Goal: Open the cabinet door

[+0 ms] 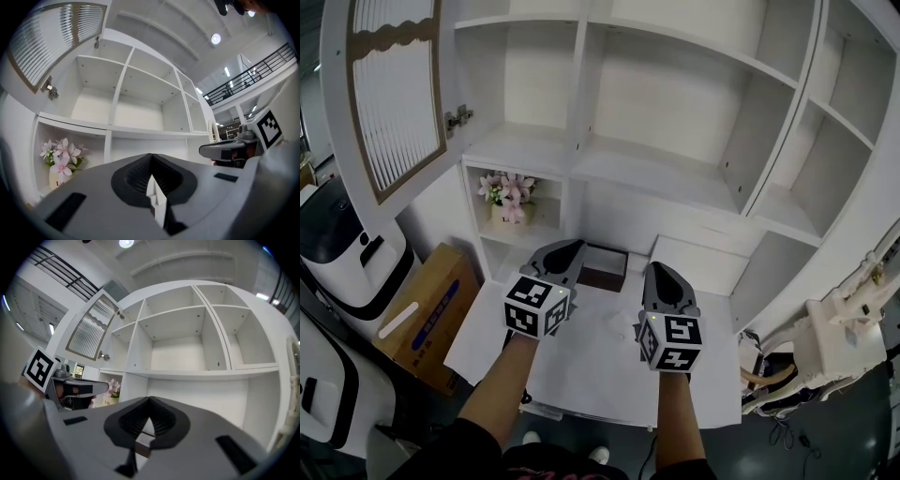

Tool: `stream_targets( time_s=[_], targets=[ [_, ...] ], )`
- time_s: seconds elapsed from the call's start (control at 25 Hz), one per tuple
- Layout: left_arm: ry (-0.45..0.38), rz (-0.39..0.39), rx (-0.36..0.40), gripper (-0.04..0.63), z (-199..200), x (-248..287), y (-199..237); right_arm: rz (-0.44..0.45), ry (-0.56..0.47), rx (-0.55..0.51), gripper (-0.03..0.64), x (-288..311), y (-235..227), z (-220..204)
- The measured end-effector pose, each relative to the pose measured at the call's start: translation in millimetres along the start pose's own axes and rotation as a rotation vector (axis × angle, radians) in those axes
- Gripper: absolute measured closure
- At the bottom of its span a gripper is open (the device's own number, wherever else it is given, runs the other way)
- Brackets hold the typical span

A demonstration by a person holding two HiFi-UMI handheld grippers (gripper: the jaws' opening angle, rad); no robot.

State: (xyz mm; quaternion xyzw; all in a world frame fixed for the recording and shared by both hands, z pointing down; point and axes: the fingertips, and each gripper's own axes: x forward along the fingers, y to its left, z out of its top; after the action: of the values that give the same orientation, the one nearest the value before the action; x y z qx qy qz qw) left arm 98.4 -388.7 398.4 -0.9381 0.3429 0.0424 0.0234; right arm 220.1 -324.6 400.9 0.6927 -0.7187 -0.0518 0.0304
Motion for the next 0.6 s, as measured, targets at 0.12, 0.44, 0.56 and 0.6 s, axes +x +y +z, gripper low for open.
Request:
stream_targets(
  time_s=[0.12,0.44,0.56,0.6],
  targets=[
    [0.005,-0.003,0.004,0.586,-1.1,-1.0,-1.8,0.000,-0.002,-0.001,0.597,-1.2,0.7,0.9],
    [0.005,-0.006,0.006,0.586,1.0,-2.4,-4.2,0.006,-0.007,-0.013,0.597,-2.3,4.5,3.7],
    [0.006,-0.005,0.002,0.586,0.7,-2.6,-4.0,0.006,-0.008,-0.011,0.597,-2.2,4.8,3.8],
    [0.009,-0.005,0.001,0.586,-0.1,-2.9,-3.9,0.007,-0.007,-0.013,0.597,-2.2,5.1,3.7]
  ],
)
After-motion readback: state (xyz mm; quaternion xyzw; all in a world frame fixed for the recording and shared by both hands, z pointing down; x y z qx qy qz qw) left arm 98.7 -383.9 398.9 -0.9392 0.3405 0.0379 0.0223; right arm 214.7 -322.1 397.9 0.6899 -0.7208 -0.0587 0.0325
